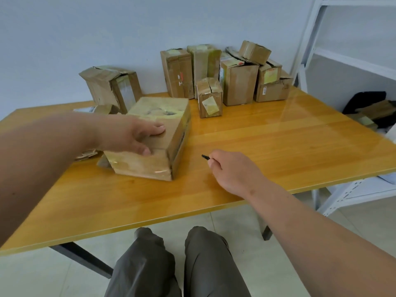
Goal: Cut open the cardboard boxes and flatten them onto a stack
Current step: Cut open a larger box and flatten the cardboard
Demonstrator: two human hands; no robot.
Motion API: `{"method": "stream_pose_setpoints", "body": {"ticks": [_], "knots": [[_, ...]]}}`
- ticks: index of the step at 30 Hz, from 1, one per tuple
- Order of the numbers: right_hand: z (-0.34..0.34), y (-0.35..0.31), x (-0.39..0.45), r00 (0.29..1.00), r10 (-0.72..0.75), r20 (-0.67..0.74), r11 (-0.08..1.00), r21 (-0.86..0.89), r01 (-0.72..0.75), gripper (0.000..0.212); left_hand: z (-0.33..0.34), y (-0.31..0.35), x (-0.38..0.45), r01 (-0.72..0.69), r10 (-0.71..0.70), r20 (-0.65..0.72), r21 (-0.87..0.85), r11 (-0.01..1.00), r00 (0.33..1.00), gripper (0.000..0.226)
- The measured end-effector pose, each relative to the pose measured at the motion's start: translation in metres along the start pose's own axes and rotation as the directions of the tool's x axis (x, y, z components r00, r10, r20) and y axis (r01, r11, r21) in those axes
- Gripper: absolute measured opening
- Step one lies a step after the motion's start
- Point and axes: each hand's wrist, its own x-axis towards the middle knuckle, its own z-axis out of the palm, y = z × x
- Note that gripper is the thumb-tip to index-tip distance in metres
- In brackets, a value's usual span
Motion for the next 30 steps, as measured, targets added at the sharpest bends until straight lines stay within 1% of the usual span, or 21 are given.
{"method": "stream_pose_setpoints", "body": {"ticks": [2,3,5,6,7,9,11,14,16,18,21,27,30], "knots": [[0.003,0.000,0.000,0.995,-0.091,-0.042,0.995,-0.036,0.090,0.023,-0.009,-0.004,-0.008,0.033,-0.033,0.026,-0.011,0.999,0.999,0.073],[0.006,-0.002,0.000,0.989,-0.141,-0.055,0.989,-0.064,0.137,0.023,-0.011,-0.007,-0.010,0.042,-0.040,0.021,-0.069,0.997,0.999,0.072],[0.013,-0.008,0.001,0.970,-0.229,-0.080,0.968,-0.128,0.218,0.024,-0.008,-0.008,-0.011,0.035,-0.039,-0.012,-0.271,0.962,0.999,0.052],[0.016,-0.012,0.002,0.959,-0.267,-0.096,0.955,-0.159,0.250,0.025,-0.004,-0.005,-0.011,0.026,-0.043,-0.048,-0.319,0.947,0.998,0.045],[0.020,-0.016,0.002,0.945,-0.306,-0.117,0.941,-0.185,0.282,0.025,0.002,-0.002,-0.008,0.019,-0.047,-0.090,-0.290,0.957,0.995,0.047],[0.025,-0.025,0.003,0.916,-0.370,-0.157,0.917,-0.218,0.333,0.026,0.011,-0.001,-0.003,0.008,-0.031,-0.138,-0.166,0.986,0.990,0.064],[0.028,-0.032,0.004,0.886,-0.422,-0.192,0.894,-0.250,0.371,0.023,0.015,-0.003,-0.002,0.000,-0.021,-0.126,-0.162,0.987,0.992,0.071],[0.029,-0.043,0.006,0.841,-0.489,-0.231,0.857,-0.310,0.413,0.019,0.013,-0.012,-0.006,0.006,-0.023,-0.090,-0.194,0.981,0.996,0.069],[0.029,-0.051,0.007,0.821,-0.521,-0.232,0.835,-0.339,0.434,0.021,0.013,-0.015,-0.007,-0.004,-0.018,-0.094,-0.231,0.973,0.995,0.067],[0.029,-0.059,0.009,0.804,-0.547,-0.233,0.819,-0.349,0.456,0.025,0.014,-0.016,-0.007,-0.015,-0.011,-0.097,-0.258,0.966,0.995,0.066],[0.030,-0.068,0.013,0.776,-0.582,-0.243,0.799,-0.349,0.489,0.024,0.014,-0.018,-0.007,-0.022,-0.006,-0.103,-0.264,0.964,0.995,0.065],[0.031,-0.079,0.016,0.779,-0.587,-0.221,0.781,-0.407,0.473,0.027,0.015,-0.020,-0.006,-0.034,0.008,-0.104,-0.249,0.968,0.995,0.064],[0.029,-0.085,0.018,0.776,-0.600,-0.195,0.759,-0.445,0.476,0.023,0.016,-0.021,-0.005,-0.040,0.015,-0.101,-0.254,0.966,0.995,0.064]]}}
